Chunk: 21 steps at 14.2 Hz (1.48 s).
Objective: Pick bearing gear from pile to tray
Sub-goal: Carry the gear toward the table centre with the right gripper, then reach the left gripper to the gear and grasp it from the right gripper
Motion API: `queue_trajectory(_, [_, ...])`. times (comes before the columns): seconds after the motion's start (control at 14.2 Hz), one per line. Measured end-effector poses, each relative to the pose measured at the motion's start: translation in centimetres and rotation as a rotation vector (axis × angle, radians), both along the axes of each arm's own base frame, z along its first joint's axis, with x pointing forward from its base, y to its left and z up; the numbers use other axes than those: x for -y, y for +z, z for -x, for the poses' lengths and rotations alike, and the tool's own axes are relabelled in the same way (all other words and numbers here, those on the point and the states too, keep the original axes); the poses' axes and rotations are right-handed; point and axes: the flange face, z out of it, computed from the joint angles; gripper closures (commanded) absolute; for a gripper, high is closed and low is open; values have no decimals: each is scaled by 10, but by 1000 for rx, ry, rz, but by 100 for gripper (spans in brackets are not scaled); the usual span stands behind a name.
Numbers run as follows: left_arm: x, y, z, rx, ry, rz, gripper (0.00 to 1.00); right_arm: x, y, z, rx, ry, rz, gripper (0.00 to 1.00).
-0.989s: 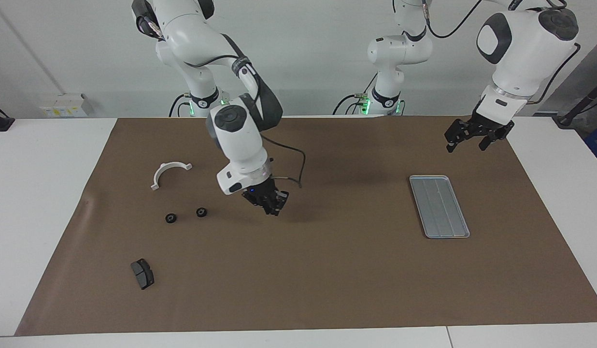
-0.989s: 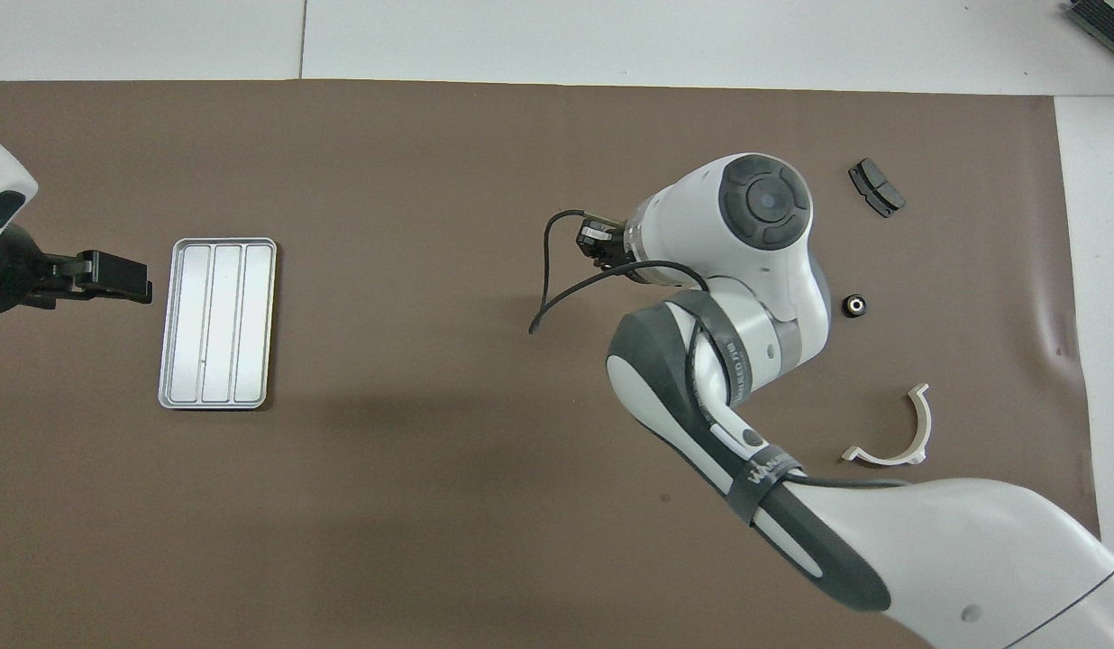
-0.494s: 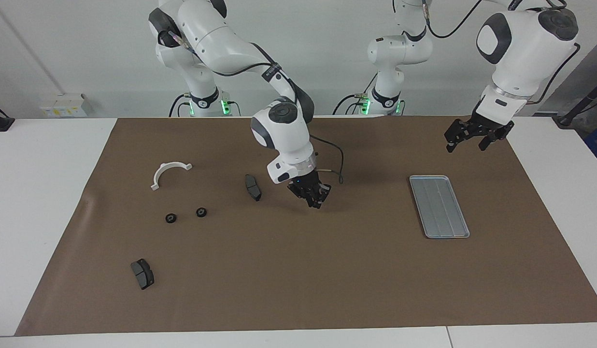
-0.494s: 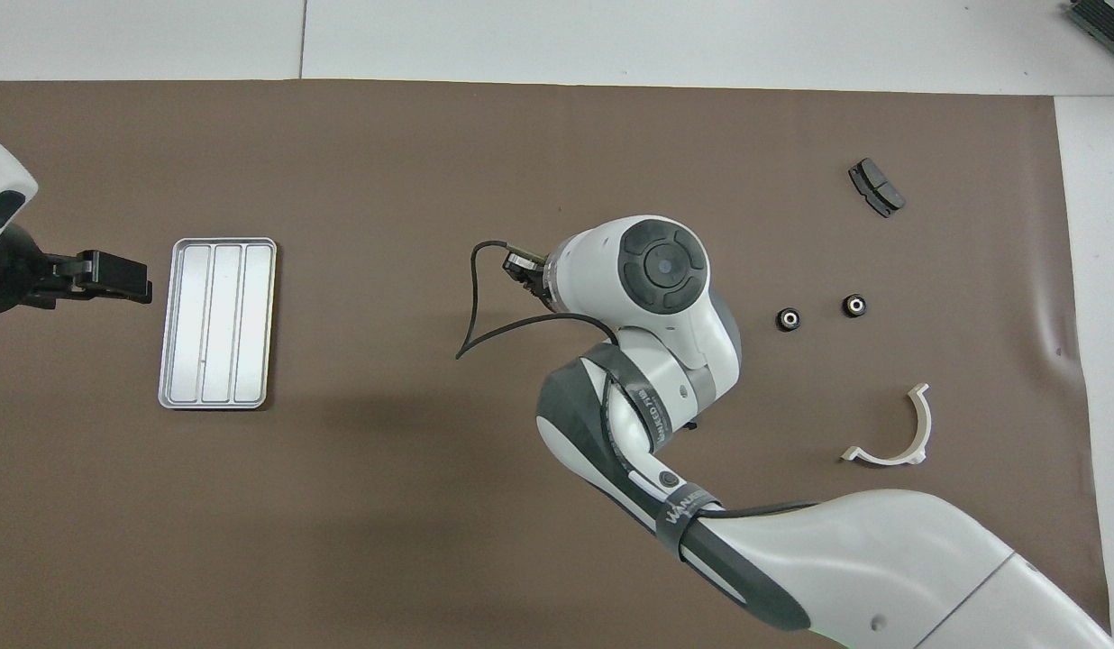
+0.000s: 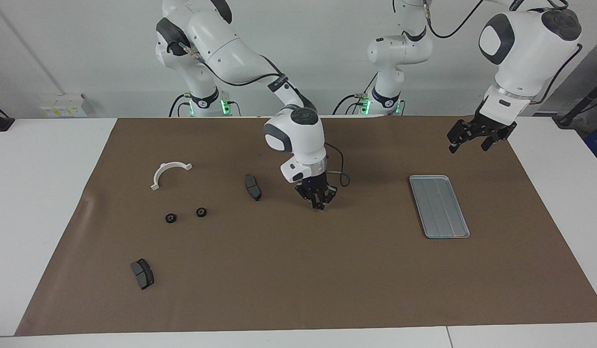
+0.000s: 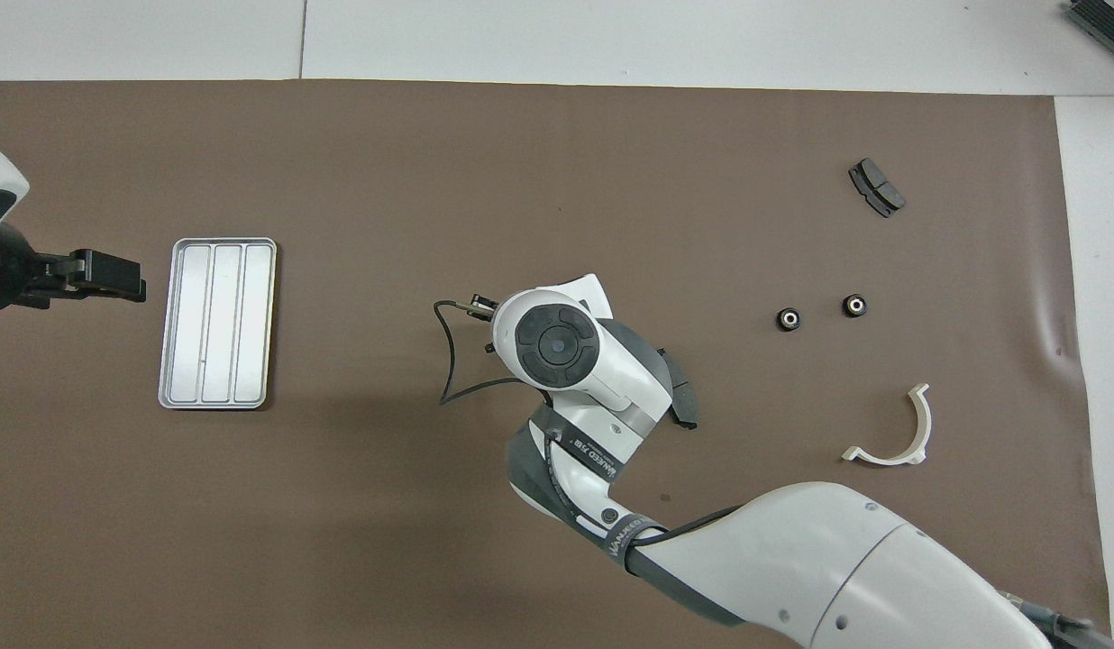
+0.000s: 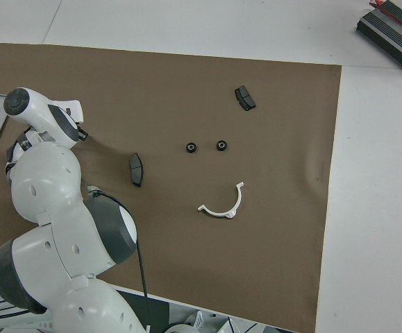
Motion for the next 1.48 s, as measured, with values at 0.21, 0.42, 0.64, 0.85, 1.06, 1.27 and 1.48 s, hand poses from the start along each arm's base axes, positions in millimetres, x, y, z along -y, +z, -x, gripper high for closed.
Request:
queue_trajectory(0.21, [27, -6, 2, -7, 10, 2, 0, 0, -2, 1, -2, 1, 2, 0])
queue_trajectory(0.42, [80, -20, 7, 17, 56, 14, 0, 6, 9, -5, 15, -7, 5, 0])
queue_trajectory(0.64, [147, -45, 8, 48, 87, 43, 0, 44, 57, -23, 42, -33, 74, 0])
queue_trajectory(0.85, [204, -82, 3, 51, 64, 56, 0, 103, 102, -42, 49, 7, 192, 0])
queue_trajectory(1.06, [244, -105, -5, 42, 14, 61, 0, 176, 124, -65, 17, 73, 281, 0])
queue_trajectory(1.27, [306, -136, -11, 13, -21, 60, 0, 256, 132, -84, -44, 162, 273, 0])
queue_trajectory(1.48, [353, -187, -11, -8, -40, 57, 0, 325, 116, -89, -100, 249, 256, 0])
